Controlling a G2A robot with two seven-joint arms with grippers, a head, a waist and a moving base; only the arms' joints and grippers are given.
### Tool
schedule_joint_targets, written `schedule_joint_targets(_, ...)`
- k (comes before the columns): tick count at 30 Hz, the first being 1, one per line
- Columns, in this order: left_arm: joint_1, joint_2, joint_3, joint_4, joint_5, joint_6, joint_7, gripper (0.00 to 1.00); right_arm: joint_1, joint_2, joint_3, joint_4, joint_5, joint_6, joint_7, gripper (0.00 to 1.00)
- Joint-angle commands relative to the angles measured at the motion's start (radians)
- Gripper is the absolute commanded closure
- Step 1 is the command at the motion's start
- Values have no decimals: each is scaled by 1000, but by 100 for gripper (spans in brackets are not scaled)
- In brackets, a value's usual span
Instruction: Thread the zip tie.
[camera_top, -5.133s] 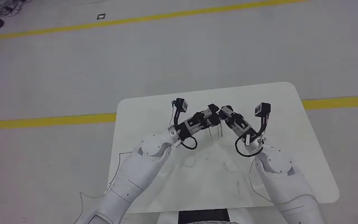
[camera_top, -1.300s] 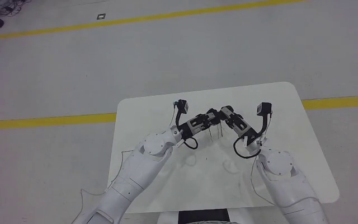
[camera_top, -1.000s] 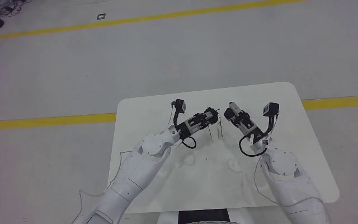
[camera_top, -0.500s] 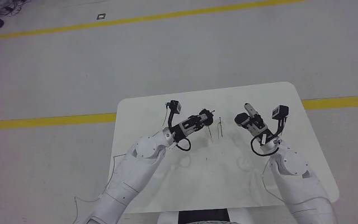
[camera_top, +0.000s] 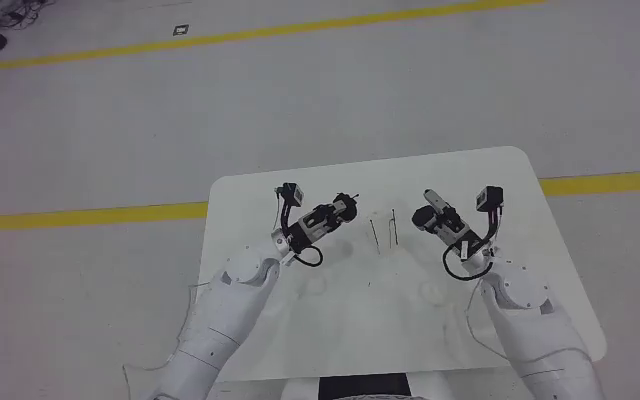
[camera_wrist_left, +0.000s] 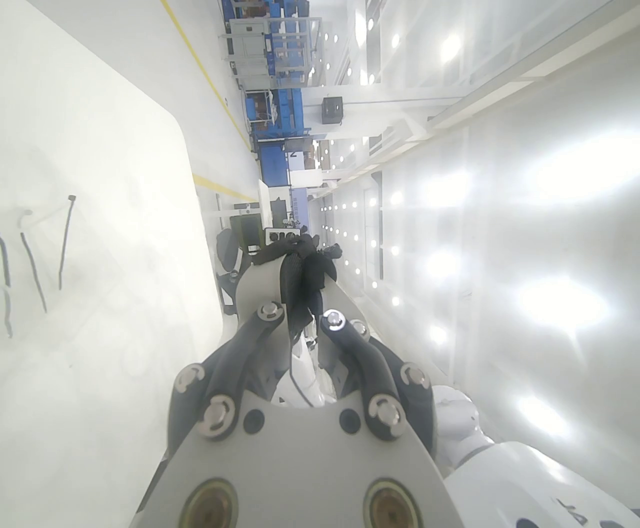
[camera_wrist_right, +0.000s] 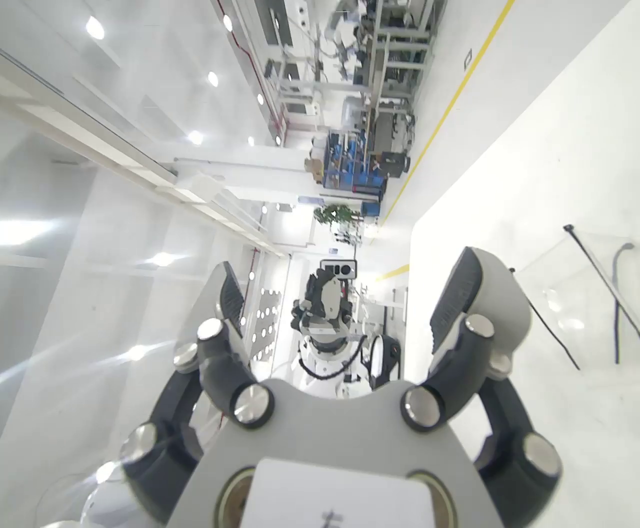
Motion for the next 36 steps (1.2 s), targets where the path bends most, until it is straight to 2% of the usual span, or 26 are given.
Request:
schedule_joint_targets(1,17,-4,-39,-3,2,0,-38,100,23,3,-5,15,-5,22,43,0)
schedule_joint_targets(7,57,-30,-150,-10,3,0,-113,100,101,17,-27,56,-53,51,195,0)
schedule_joint_targets(10,68,-48,-188,-6,5,0,-149,100,129,32,-42,62,-115,58,367,0)
schedule_joint_targets(20,68,-49,-191,-6,10,0,-151,100,129,32,-42,62,-115,58,367,0)
schedule_joint_targets(21,69,-49,-193,0,21,5,-124,100,129,32,-42,62,-115,58,367,0)
schedule_joint_targets(24,64,-45,-188,16,41,3,-117,100,138,39,-56,23,-223,70,357,0)
schedule_joint_targets(28,66,-40,-189,31,62,0,-112,100,171,50,-70,-15,-355,116,384,0)
schedule_joint_targets(32,76,-39,-187,29,76,0,-111,100,230,58,-128,-28,-501,180,438,0)
schedule_joint_targets(36,80,-40,-181,18,88,0,-129,100,284,63,-195,-44,-653,222,490,0)
